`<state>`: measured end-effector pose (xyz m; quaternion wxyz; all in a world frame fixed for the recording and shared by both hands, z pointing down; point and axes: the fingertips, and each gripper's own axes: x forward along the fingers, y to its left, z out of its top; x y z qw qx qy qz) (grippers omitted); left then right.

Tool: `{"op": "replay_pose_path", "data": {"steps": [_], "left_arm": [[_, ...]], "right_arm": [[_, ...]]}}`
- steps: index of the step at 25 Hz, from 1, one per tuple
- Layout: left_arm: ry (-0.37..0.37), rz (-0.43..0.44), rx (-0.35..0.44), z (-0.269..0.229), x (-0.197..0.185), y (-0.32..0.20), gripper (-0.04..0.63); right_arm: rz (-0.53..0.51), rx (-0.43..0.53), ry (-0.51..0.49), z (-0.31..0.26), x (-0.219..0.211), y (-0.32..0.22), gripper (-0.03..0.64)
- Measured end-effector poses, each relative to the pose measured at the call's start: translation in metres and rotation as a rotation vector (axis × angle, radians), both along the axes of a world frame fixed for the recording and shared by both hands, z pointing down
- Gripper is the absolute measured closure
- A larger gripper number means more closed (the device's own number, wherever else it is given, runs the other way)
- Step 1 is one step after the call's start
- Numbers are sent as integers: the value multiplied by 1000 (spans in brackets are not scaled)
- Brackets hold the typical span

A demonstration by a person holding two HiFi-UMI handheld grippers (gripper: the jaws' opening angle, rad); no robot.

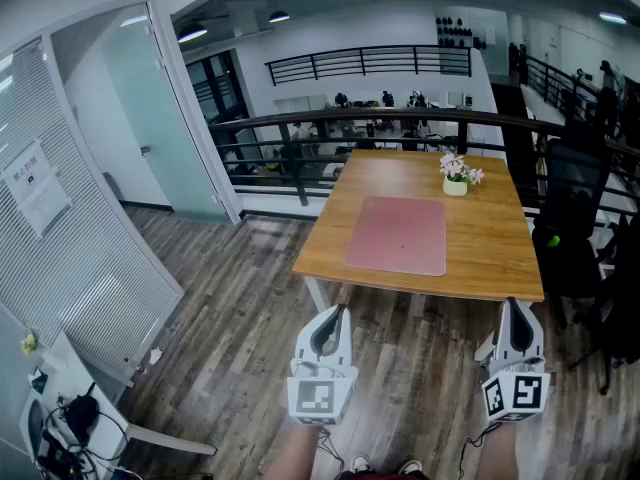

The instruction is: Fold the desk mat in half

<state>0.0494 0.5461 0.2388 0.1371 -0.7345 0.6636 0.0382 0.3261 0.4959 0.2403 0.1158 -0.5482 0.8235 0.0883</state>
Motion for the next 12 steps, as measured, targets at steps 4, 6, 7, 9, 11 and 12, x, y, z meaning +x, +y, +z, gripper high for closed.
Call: {"op": "replay_pose_path", "data": {"steps": [4,6,7,9,11,12], "left_arm": [[22,-6,0,-1,9,-1,575],[5,-9,-10,3,17,-4,575],[-7,-14,-19,6,21,-6,575],[-3,-18,-23,7,31,-9,575],[18,-19,-12,4,42,-12,575],[15,-21,-11,4,47,-14,575]], "right_arm": [[3,-8,7,2,7,-1,607],[9,-15,5,3,16,-2,607],[11,-18,1,4,22,-4,607],[10,-18,-2,6,33,-7,607],[5,-17,1,8,43,-10,607],[6,-17,3,10,47,-12,607]]}}
